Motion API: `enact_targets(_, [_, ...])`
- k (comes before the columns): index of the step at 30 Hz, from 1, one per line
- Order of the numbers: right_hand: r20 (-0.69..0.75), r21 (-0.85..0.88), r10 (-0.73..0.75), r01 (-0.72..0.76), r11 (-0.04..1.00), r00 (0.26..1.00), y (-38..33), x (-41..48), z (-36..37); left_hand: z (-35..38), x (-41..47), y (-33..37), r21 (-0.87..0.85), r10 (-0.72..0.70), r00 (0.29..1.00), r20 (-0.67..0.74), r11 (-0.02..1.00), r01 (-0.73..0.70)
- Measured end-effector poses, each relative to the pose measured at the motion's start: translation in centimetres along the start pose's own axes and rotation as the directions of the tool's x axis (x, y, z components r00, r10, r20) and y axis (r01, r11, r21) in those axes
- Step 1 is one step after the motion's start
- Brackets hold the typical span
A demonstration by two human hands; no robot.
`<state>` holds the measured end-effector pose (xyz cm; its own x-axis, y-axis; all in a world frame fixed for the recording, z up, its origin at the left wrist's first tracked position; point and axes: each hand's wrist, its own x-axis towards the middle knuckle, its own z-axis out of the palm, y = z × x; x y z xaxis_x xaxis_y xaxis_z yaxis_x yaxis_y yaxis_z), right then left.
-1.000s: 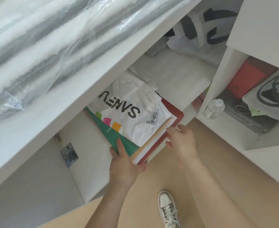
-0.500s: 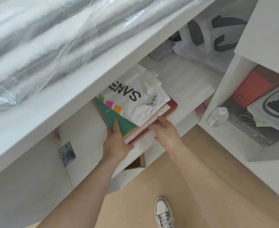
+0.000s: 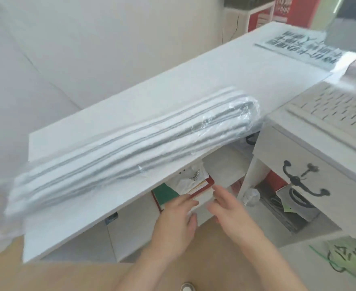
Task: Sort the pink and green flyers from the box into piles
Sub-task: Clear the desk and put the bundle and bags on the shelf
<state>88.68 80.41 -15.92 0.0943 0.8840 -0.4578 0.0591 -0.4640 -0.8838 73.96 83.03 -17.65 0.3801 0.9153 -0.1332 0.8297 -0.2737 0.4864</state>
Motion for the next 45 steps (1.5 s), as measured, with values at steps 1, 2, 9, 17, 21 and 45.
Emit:
enact_targets(1, [0.011, -0.051, -0.02, 0.021, 0.998, 1.0, -1.7, -1.3, 0.0, -1.8, -0.9, 1.3, -0.031, 0.021, 0.997, -0.076, 0.999, -0.024])
enact_targets(2, [0.027, -0.099, -0.054, 0.057, 0.993, 0.998, -3.3, -2.4, 0.2, -3.7, -1.6, 2.3, -0.061, 0.028, 0.989, -0.144, 0.997, -0.037])
enact_targets(9, [0.113, -0.39, -0.266, 0.289, 0.874, 0.957, -12.4, -7.1, 2.9, -15.6, -5.5, 1.4, -0.049, -0.007, 0.909, -0.416, 0.999, -0.015])
enact_targets(17, [0.564, -0.779, -0.382, 0.626, 0.049, 0.732, -12.9, -3.8, 14.1, -23.4, -8.1, -13.9, 0.324, -0.313, 0.92, -0.234, 0.867, 0.378])
enact_targets(21, [0.632, -0.775, -0.244, 0.592, -0.223, 0.736, -13.3, -1.5, 19.0, -24.5, -8.7, -20.2, 0.351, -0.505, 0.862, 0.052, 0.817, 0.458])
enact_targets(45, [0.181, -0.914, -0.635, 0.367, 0.173, 0.751, -29.1, 0.0, 15.2, -45.6, -3.9, -10.3, 0.455, 0.185, 0.98, -0.071, 0.881, -0.133])
